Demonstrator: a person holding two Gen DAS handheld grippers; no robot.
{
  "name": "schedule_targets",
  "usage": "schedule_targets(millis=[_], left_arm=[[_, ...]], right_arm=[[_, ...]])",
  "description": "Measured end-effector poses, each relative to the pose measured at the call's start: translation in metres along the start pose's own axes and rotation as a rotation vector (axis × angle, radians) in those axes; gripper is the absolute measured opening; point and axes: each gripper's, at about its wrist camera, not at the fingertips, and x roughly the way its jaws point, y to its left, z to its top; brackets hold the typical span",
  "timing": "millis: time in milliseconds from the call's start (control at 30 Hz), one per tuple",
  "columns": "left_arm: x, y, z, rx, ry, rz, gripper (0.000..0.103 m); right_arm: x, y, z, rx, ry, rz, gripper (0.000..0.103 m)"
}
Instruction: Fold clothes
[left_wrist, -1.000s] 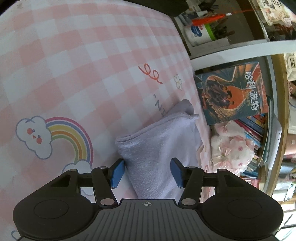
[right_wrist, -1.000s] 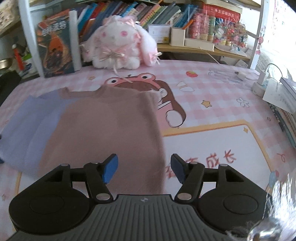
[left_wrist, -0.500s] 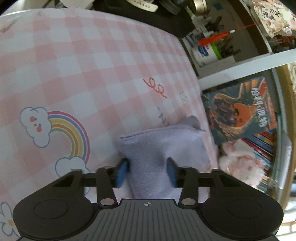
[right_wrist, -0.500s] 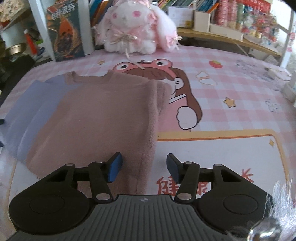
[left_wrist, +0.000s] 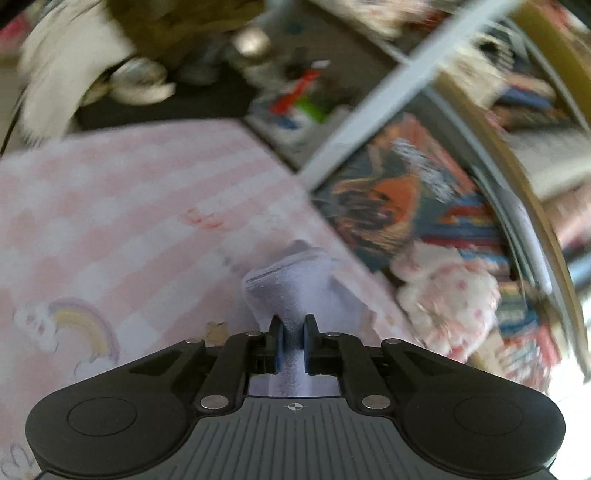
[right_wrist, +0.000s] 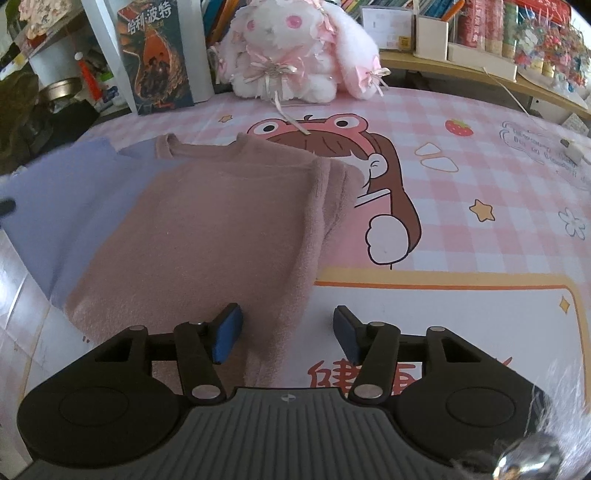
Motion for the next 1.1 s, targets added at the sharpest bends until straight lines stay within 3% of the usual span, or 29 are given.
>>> schedule_targets(millis=[167, 667, 833, 967, 1100], left_arm=[[0.01, 0.023, -0.001, -0.08, 0.048, 0.04, 0.026], [0.047, 0.049, -0.001, -0.201, 0.128, 0.022, 0.032], [0.05, 0.051, 0.001, -0.198, 0.127, -0.011, 0.029], [0.052, 0.052, 0.002, -0.132, 0.132, 0.0, 0.011], [0.047, 0.058, 0.007, -0.142, 0.118, -0.003, 0.009]], right_arm=[[0.0, 0.001, 0.001, 0.001, -0.002, -0.002, 0.053], [0.0, 0.002, -0.001, 0.019, -0.006, -0.011, 0.053], [-0.001, 0.003, -0.001, 0.033, -0.008, -0.02, 0.053], [-0.001, 0.004, -0.002, 0.047, -0.012, -0.029, 0.053], [-0.002, 0.007, -0.002, 0.051, -0.01, -0.023, 0.053]])
